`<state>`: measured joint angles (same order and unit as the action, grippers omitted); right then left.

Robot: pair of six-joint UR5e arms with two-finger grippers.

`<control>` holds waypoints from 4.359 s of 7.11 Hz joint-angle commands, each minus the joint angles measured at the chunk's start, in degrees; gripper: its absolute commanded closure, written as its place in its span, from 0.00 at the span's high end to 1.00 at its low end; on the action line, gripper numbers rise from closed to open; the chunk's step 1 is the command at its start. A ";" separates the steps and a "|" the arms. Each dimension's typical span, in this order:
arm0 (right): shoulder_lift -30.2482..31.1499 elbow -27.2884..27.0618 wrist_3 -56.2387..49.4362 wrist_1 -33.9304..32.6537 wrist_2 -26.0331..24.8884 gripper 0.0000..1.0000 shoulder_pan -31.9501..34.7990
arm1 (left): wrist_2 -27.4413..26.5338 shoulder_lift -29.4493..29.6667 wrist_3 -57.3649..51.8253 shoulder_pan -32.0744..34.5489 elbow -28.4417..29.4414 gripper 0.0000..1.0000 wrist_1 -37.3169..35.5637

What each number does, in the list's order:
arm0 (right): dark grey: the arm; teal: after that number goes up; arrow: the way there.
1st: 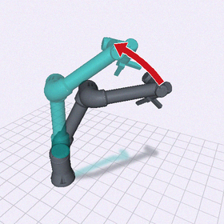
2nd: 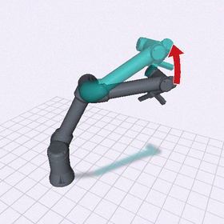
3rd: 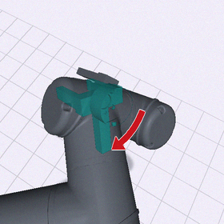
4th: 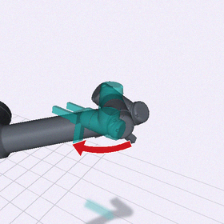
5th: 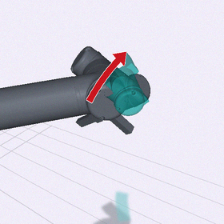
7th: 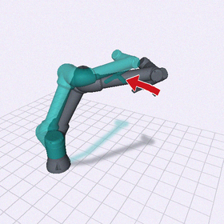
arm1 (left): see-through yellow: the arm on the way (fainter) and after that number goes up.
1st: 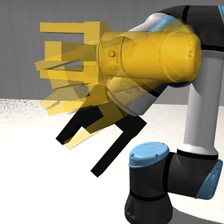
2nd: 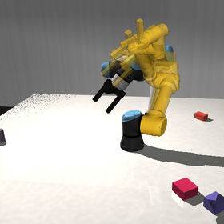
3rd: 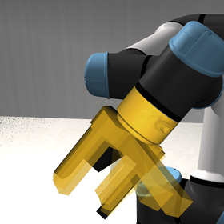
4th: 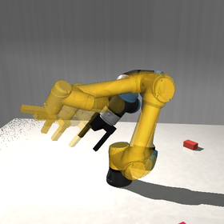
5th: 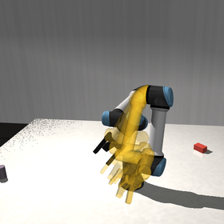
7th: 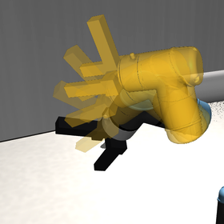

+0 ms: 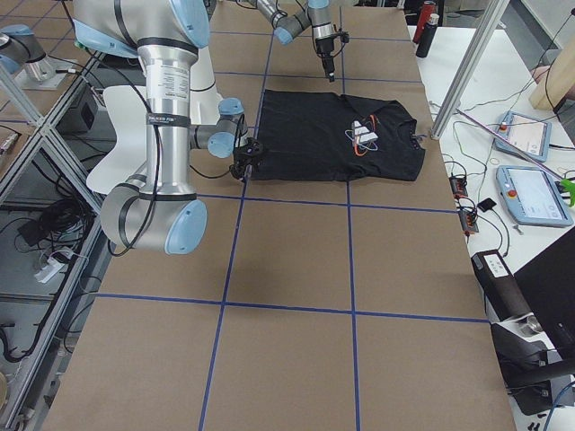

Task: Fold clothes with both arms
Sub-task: 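Move the right gripper to the hem corner nearest the robot, then move the left gripper to the other hem corner nearest the robot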

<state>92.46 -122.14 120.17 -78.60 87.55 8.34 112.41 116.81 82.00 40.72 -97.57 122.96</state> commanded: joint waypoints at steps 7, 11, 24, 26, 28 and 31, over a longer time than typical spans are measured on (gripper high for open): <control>-0.62 0.85 0.24 -0.07 -1.86 0.17 -0.78 | -0.09 -0.44 -0.09 -0.03 0.10 0.99 0.09; -0.01 -0.73 0.15 -0.07 -1.51 0.00 -0.61 | -1.83 -0.44 6.79 -2.90 -0.77 0.99 0.00; 2.90 -4.96 0.07 0.02 0.25 0.00 -0.08 | -22.69 -18.81 21.70 -28.33 -20.90 0.55 -19.69; 2.72 -5.04 0.07 0.11 0.25 0.00 0.01 | -20.23 -20.90 26.97 -28.41 -20.90 0.55 -19.51; 2.72 -5.04 0.07 0.11 0.25 0.00 0.01 | -19.34 -21.89 29.78 -28.50 -20.73 0.58 -19.25; 2.72 -4.96 0.07 0.11 0.16 0.00 0.01 | -19.42 -21.53 29.97 -28.85 -20.46 0.58 -19.07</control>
<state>95.21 -127.14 120.23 -78.49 87.79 8.35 93.07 95.25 111.83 11.95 -118.21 103.80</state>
